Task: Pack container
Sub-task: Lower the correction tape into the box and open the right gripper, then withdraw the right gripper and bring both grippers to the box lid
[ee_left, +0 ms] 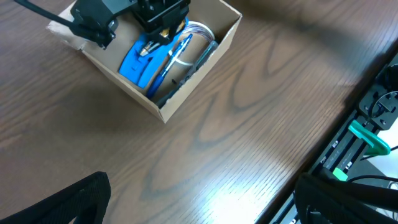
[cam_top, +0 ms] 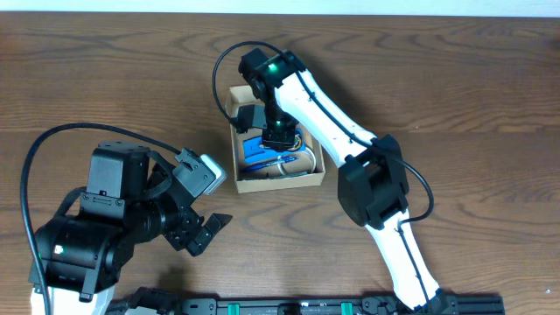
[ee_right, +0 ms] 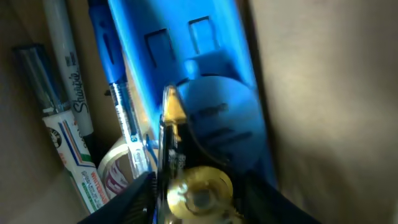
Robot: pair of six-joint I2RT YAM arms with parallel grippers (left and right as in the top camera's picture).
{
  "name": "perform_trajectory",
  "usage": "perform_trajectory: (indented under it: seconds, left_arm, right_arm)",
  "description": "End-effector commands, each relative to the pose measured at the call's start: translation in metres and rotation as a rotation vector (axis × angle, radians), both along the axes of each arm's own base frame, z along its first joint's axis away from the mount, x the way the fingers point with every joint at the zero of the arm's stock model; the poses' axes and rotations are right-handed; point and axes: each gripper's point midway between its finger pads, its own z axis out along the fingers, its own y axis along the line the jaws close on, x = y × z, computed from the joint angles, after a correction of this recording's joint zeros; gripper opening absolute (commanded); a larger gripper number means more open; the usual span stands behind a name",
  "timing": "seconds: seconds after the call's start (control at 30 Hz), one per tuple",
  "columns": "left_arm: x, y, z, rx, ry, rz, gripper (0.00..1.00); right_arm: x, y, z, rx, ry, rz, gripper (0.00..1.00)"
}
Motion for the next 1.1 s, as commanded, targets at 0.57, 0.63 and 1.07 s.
perform_trajectory:
  seconds: [0.57, 0.63, 1.07]
  left_arm:
    - [0.001, -0.001, 0.010, -0.012, -0.032, -0.015, 0.95]
    - [0.001, -0.001, 0.010, -0.012, -0.032, -0.015, 0.95]
    - [0.001, -0.001, 0.010, -0.012, -0.032, -0.015, 0.95]
  right_arm:
    - [-0.018, 0.009, 0.071, 0.093, -0.070, -0.028, 0.64]
    - [-0.019, 0.009, 0.082, 0.109, -0.091, -0.035, 0.64]
    - [0.008, -0.031, 0.149, 0.223, -0.219, -0.370, 0.37]
